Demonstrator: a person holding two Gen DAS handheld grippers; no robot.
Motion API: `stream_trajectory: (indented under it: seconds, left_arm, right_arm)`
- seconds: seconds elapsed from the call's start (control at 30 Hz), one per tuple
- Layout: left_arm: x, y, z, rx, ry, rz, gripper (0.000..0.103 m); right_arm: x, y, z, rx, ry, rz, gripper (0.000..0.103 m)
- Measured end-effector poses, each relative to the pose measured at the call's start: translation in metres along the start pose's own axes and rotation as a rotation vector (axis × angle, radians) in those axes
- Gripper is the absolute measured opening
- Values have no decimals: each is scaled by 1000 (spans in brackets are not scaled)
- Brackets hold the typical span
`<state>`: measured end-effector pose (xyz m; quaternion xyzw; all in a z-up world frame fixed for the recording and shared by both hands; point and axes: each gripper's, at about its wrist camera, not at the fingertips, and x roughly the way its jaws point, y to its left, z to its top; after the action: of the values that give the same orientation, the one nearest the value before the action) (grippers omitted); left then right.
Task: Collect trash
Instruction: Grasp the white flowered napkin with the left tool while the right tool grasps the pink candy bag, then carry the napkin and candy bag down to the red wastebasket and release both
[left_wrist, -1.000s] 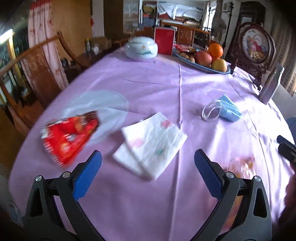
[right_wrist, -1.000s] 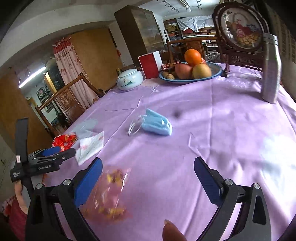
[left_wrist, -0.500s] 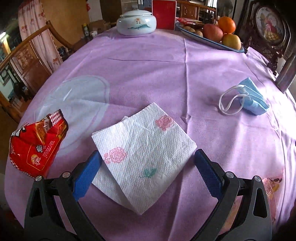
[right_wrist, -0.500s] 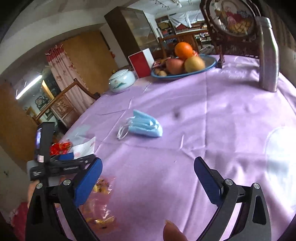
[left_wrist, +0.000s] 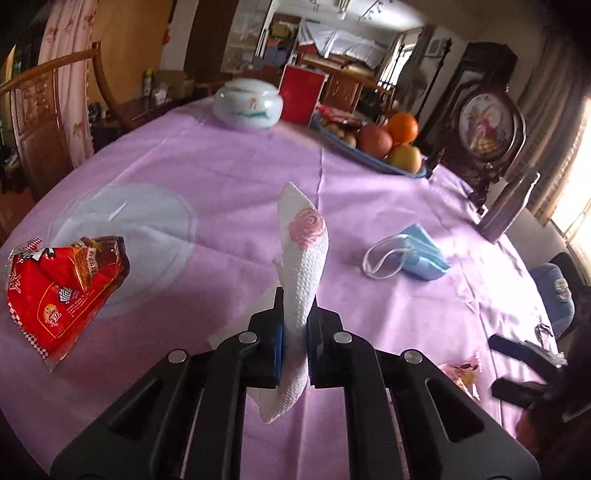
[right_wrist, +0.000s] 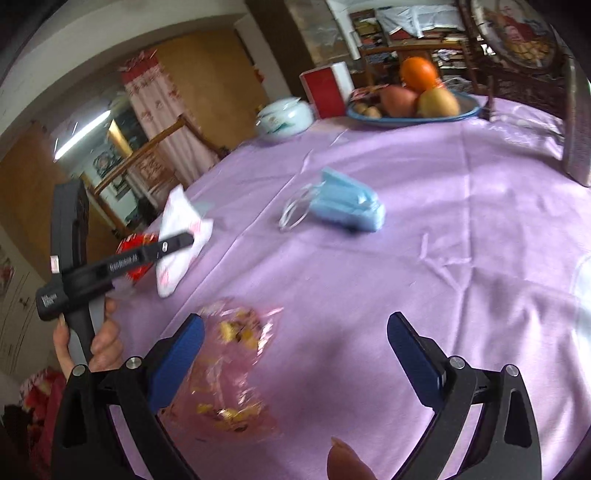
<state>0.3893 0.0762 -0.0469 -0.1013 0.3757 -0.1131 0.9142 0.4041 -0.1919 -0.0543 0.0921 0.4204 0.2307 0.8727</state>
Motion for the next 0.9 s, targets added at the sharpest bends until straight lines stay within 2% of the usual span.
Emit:
stream_trajectory:
  seconds: [0.13, 0.23, 0.33, 0.4, 0.43, 0.53, 0.67, 0.9]
  left_arm:
    - [-2, 0, 0, -6, 3, -18, 12]
    - [-2, 0, 1, -5, 5, -28, 13]
    - [-4, -1, -1, 10, 2, -29, 14]
    - [-5, -2, -2, 21, -1, -27, 14]
    - [-4, -3, -2, 24, -2, -28, 14]
    - [-5, -3, -2, 26, -6, -31, 14]
    - [-5, -4, -2, 30, -5, -29, 14]
    - [-2, -6, -1, 39, 10, -32, 14]
  right_arm:
    - [12, 13, -7, -32, 74, 44, 97]
    - [16, 20, -10, -39, 98, 73, 91]
    - [22, 28, -15, -52, 137, 92, 80]
    - [23, 33, -16, -73, 145, 108, 63]
    - [23, 34, -17, -80, 151, 113, 52]
    - [25, 37, -19, -91, 169, 127, 43]
    - [28, 37, -20, -94, 184, 138, 44]
    - [31, 27, -17, -19, 185, 201, 46]
